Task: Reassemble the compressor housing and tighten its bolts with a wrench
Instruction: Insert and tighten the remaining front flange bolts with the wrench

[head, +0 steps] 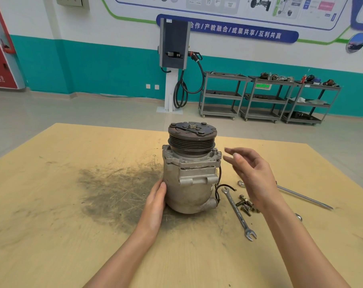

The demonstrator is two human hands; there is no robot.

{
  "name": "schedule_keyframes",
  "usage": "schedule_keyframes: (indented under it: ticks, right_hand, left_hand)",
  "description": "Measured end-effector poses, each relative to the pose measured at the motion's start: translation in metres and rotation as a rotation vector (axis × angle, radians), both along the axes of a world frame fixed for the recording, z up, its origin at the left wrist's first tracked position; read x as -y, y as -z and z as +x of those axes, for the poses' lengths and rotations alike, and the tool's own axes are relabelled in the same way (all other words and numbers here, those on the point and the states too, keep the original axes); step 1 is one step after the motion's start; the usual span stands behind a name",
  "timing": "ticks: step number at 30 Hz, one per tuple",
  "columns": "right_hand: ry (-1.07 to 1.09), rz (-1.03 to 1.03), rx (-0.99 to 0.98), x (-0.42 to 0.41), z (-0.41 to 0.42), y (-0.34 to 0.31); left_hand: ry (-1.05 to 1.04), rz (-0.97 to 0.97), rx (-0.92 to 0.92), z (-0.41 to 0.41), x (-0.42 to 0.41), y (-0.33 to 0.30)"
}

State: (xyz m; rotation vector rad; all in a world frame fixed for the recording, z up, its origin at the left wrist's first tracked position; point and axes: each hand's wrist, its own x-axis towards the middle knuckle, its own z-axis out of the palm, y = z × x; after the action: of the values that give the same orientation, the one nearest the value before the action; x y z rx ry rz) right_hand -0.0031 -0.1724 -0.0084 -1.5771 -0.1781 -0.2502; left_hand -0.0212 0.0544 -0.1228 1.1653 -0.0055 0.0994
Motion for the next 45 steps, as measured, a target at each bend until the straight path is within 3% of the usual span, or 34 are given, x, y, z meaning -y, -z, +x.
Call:
schedule_keyframes:
  ticks: [4, 8, 22, 32, 35, 41, 43, 45]
  right_hand:
    - [0.207, -0.653, -0.076, 0.033, -0.007, 0.020]
    - [0.093, -1.240, -0.384, 0.042, -0.016, 0.042]
    - [0.281, -1.706, -0.287, 0.003, -0.025, 0.051]
    - [0.315, -1.469, -0.388, 0.016, -0.014, 0.047]
    - [0.182, -0.954, -0.390, 0.031, -0.010, 0.035]
    - [0.011, -0.034, -0.200, 0.040, -0.011, -0.002]
    - [-0.045, 0.141, -0.139, 0.035, -0.010, -0.015]
    - [-0.063, 0.156, -0.093, 0.028, -0.008, -0.026]
  left_hand:
    - [-0.011, 0.007, -0.001, 0.001, 0.000, 0.002]
    - [-0.011, 0.003, 0.002, 0.000, 0.000, 0.002]
    - [-0.006, -0.016, 0.000, -0.001, 0.001, -0.003]
    - [0.000, -0.031, 0.005, -0.002, 0.001, -0.003]
    - [-0.009, -0.027, 0.000, -0.002, 0.001, -0.003]
    - [-0.013, -0.007, 0.001, -0.003, 0.001, -0.003]
    - [-0.016, 0.003, -0.005, -0.003, 0.002, -0.004]
    - [-0.016, 0.010, -0.007, -0.004, 0.002, -0.004]
